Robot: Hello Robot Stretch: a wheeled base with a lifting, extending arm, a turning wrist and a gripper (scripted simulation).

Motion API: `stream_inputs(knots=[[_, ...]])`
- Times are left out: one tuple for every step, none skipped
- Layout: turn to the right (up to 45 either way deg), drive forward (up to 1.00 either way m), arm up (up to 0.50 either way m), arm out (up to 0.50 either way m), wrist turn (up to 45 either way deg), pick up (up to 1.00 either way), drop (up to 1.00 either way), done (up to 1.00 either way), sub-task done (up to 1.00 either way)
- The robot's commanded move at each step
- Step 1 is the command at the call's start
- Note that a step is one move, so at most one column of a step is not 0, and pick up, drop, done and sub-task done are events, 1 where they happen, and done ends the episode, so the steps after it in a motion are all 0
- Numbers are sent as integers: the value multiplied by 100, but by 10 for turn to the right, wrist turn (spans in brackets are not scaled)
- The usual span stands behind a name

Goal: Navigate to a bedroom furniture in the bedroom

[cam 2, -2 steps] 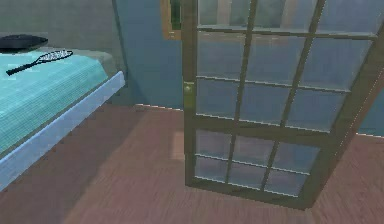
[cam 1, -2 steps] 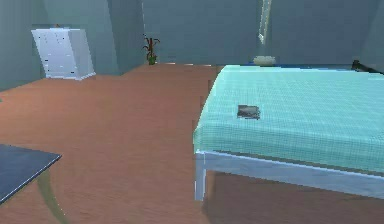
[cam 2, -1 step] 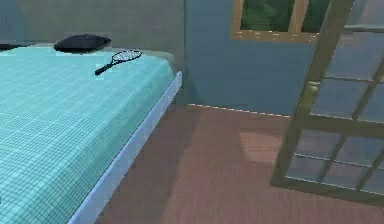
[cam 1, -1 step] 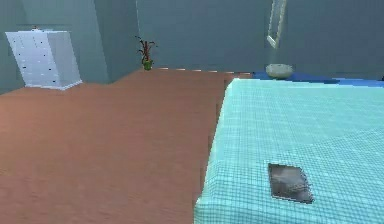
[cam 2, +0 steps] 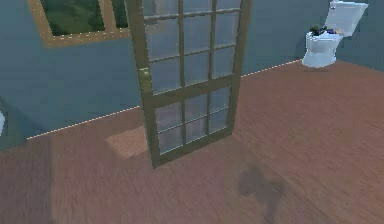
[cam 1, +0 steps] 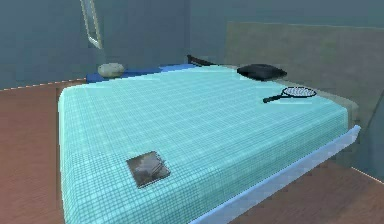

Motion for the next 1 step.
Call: stream_inputs(knots=[[0, 0, 0, 0, 0, 0, 0, 100, 0]])
